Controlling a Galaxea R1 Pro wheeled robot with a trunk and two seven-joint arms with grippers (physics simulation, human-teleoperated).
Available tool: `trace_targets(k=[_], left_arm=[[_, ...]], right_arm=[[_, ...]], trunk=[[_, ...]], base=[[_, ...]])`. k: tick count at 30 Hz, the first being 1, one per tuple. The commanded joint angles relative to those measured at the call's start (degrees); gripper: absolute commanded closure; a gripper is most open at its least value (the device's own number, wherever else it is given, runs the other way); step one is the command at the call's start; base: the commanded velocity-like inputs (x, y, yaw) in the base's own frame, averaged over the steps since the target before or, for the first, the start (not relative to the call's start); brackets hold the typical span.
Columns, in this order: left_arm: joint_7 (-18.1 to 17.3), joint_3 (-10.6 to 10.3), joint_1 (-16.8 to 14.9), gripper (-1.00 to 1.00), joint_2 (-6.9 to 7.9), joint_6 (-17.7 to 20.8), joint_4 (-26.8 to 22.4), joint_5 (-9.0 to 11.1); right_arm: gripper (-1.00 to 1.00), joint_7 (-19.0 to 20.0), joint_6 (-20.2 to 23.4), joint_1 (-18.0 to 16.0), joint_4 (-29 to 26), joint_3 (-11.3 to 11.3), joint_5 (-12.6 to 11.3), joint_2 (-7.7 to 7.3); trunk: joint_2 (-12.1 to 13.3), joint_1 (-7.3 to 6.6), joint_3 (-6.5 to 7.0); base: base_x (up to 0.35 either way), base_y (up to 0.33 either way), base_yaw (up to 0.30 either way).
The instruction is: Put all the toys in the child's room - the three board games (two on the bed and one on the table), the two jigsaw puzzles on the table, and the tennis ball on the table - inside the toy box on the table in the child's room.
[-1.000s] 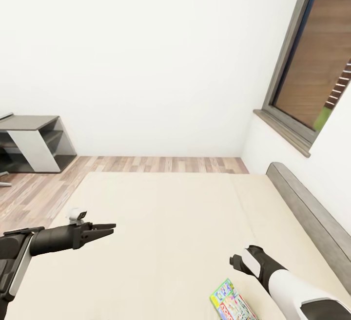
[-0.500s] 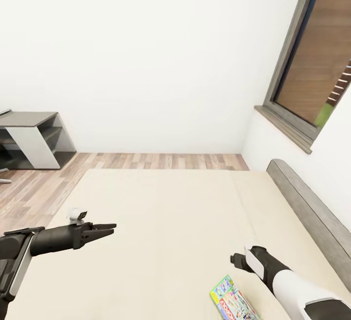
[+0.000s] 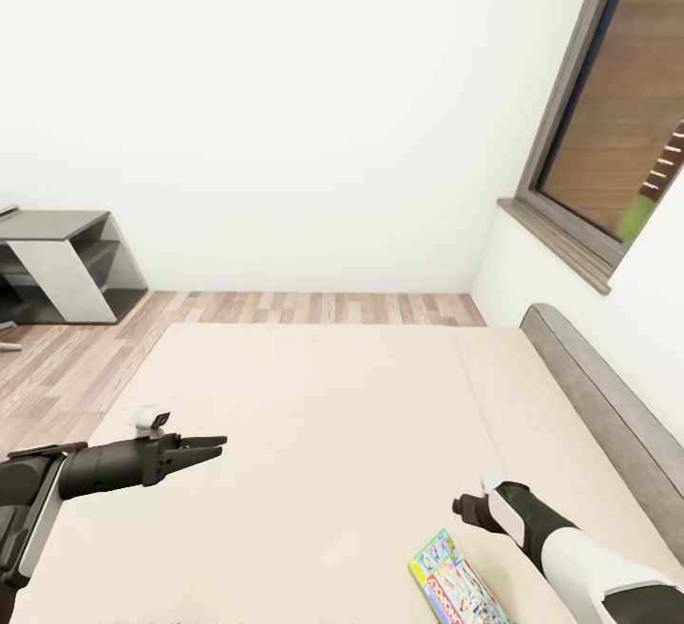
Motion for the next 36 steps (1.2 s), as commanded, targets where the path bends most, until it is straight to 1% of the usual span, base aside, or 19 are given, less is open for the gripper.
trace_targets(k=[1, 6, 12, 13, 15, 20, 27, 33, 36], left_arm=[[-0.23, 0.0, -0.04, -1.0, 0.01, 0.61, -0.01, -0.04], [-0.23, 0.0, -0.04, -1.0, -0.01, 0.61, -0.01, -0.04], [-0.23, -0.06, -0.04, -1.0, -0.01, 0.61, -0.01, -0.04], [-0.23, -0.19, -0.04, -1.0, -0.01, 0.61, -0.01, -0.04], [-0.23, -1.08, -0.04, -1.0, 0.01, 0.61, -0.01, -0.1], [-0.23, -1.8, -0.04, -1.0, 0.01, 0.63, -0.01, -0.13], [-0.23, -1.93, -0.04, -1.0, -0.01, 0.65, -0.01, -0.13], [-0.23, -1.94, -0.04, -1.0, 0.01, 0.68, -0.01, -0.19], [-0.23, -1.94, -0.04, -1.0, -0.02, 0.69, -0.01, -0.15]], right_arm=[[-1.0, -0.37, 0.31, -0.01, 0.35, 0.43, -0.58, -0.02], [-1.0, -0.31, 0.31, -0.02, 1.36, 0.44, -0.52, -0.04], [-1.0, -0.3, 0.46, -0.03, 1.5, 0.51, -0.52, -0.52], [-1.0, -0.3, 0.48, -0.02, 1.51, 0.52, -0.52, -0.55], [-1.0, -0.3, 0.54, -0.02, 1.52, 0.52, -0.52, -0.62], [-1.0, -0.23, 0.57, -0.04, 1.58, 0.55, -0.52, -0.7], [-1.0, -0.07, 0.33, -0.03, 1.61, 0.61, -0.44, -1.9], [-1.0, 0.14, 0.31, -0.03, 1.61, 0.62, -0.44, -2.2], [-1.0, 0.86, 0.31, -0.02, 1.61, 0.62, -0.43, -2.23]], trunk=[[-0.12, 0.03, -0.21], [-0.12, 0.03, -0.67], [-0.12, 0.03, -1.22], [-0.12, 0.03, -1.31], [-0.12, 0.03, -1.5], [-0.12, 0.03, -1.96], [-0.12, 0.03, -2.61], [-0.12, 0.03, -3.16], [-0.12, 0.03, -3.44]], base=[[0.0, 0.0, 0.0], [0.0, 0.0, 0.0], [0.0, 0.0, 0.0], [0.0, 0.0, 0.0], [0.0, 0.0, 0.0], [0.0, 0.0, 0.0], [0.0, 0.0, 0.0], [0.0, 0.0, 0.0], [0.0, 0.0, 0.0]])
